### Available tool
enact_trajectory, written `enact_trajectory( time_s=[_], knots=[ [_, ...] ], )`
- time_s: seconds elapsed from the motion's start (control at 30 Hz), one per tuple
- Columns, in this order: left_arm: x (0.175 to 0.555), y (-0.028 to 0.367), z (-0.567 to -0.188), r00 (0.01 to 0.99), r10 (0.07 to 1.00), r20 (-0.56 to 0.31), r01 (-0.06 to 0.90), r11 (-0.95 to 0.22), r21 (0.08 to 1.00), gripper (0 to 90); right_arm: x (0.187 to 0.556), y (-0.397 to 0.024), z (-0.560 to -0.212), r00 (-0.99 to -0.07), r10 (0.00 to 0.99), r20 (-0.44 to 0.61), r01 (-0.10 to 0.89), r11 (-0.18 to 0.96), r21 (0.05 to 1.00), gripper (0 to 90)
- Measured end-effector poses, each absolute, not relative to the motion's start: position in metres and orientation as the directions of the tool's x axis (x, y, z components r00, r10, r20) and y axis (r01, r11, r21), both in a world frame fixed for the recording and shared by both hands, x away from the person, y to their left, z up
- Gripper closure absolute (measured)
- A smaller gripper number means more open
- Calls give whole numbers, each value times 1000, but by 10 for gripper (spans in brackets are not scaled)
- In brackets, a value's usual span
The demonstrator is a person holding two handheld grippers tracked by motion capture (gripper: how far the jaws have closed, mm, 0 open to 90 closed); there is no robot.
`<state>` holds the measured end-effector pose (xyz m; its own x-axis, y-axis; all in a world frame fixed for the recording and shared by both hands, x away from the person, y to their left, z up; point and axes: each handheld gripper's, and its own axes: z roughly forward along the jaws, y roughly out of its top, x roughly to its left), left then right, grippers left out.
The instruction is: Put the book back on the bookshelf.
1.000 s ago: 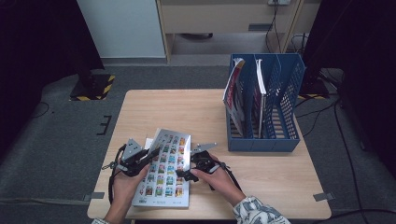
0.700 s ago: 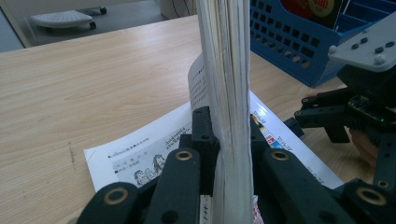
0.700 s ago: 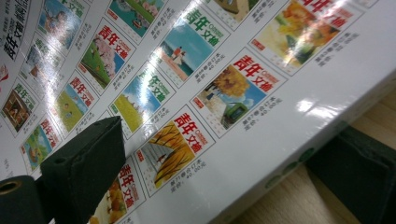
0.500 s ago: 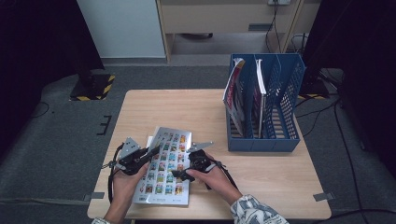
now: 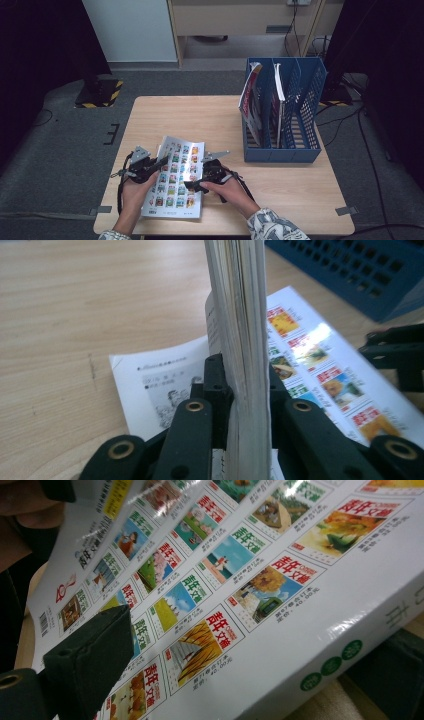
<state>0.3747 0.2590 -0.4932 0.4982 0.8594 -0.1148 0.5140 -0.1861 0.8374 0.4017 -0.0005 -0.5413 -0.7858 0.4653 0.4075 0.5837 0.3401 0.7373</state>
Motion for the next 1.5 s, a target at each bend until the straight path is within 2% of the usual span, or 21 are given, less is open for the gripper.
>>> enact_trajectory(
  time_s=[0.1,0.37,0.4,0.43,0.53,0.63,0.67,1.03,1.17,1.3,1.5],
  knots=[
    [378,259,-499,480,872,-99,528,-197,826,755,401,0,-541,-787,467,403,581,343,738,45],
    [383,268,-507,418,904,-88,573,-187,798,583,401,1,-541,-791,472,390,574,350,740,56],
    [383,270,-507,397,913,-90,574,-171,801,554,401,0,-541,-791,474,387,572,350,742,60],
    [381,277,-504,364,929,-65,555,-160,817,469,400,1,-541,-789,478,386,574,350,741,63],
    [378,282,-498,344,937,-58,531,-143,835,444,400,1,-541,-790,479,383,573,352,740,63],
    [374,284,-497,362,931,46,519,-242,820,445,400,1,-541,-791,480,378,569,354,742,64],
    [374,284,-497,362,931,46,519,-242,820,439,400,1,-541,-791,480,378,569,354,742,64],
    [380,278,-514,401,916,4,615,-273,740,366,399,0,-541,-779,497,382,580,340,740,63],
    [383,279,-518,424,905,-14,600,-269,753,341,400,-1,-541,-773,494,397,589,328,739,73],
    [385,280,-523,452,889,-75,594,-238,768,325,401,-2,-541,-769,495,405,594,319,738,85],
    [383,280,-525,420,899,-123,631,-192,752,320,402,0,-541,-773,482,413,594,322,737,90]
  ],
)
